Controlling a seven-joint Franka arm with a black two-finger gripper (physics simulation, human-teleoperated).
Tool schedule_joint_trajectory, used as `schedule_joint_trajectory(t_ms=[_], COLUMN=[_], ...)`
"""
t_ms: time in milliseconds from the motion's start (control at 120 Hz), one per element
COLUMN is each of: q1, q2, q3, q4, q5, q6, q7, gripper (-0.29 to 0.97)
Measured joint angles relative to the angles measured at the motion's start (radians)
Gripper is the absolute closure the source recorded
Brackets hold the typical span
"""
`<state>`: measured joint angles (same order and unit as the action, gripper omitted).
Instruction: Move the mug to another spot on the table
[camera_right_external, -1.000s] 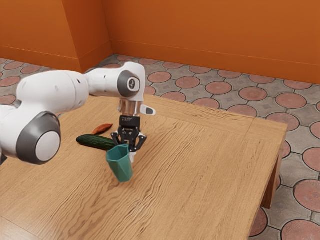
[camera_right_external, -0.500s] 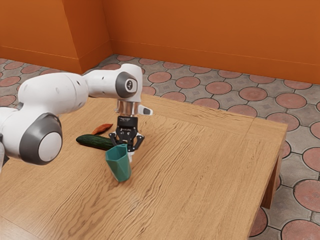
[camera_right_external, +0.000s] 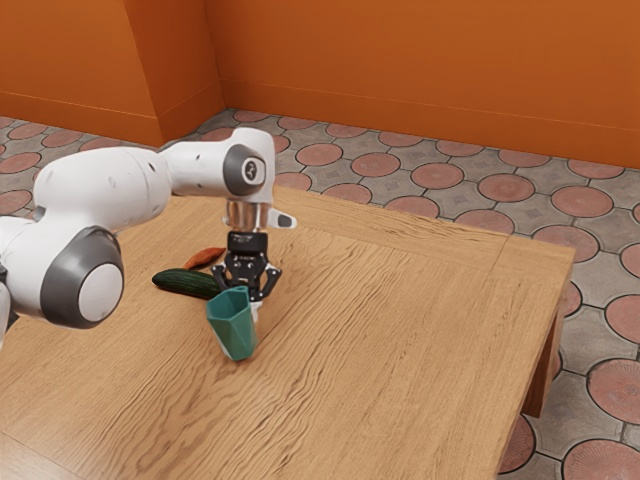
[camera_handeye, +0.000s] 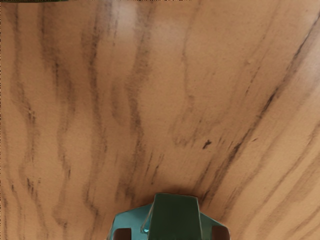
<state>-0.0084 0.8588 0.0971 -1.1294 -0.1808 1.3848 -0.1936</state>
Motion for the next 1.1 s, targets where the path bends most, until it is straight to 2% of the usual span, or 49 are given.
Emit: schedule_joint_trajectory(t_ms=[167,375,475,600,692,792,842,992,1100], q1=[0.002,0.001,0.0,-0.017,-0.042,-0.066,-0.077,-0.089,-0.087], q2=[0.01,0.013,0.007,-0.04,-0.161,-0.386,-0.481,-0.652,-0.766], q3=[-0.001,-0.002,0.001,0.0,0.003,0.004,0.004,0.004,0.018], q4=[0.002,0.002,0.002,-0.009,-0.128,-0.355,-0.425,-0.467,-0.465], q5=[0.0,-0.009,-0.008,0.029,0.048,0.066,0.09,0.129,0.139], q6=[0.003,0.049,0.11,0.215,0.3,0.381,0.406,0.403,0.344], q7=[-0.001,-0.004,-0.004,0.001,0.011,0.033,0.044,0.075,0.09], gripper=[0.65,0.28,0.18,0.11,0.08,0.05,0.05,0.03,0.02])
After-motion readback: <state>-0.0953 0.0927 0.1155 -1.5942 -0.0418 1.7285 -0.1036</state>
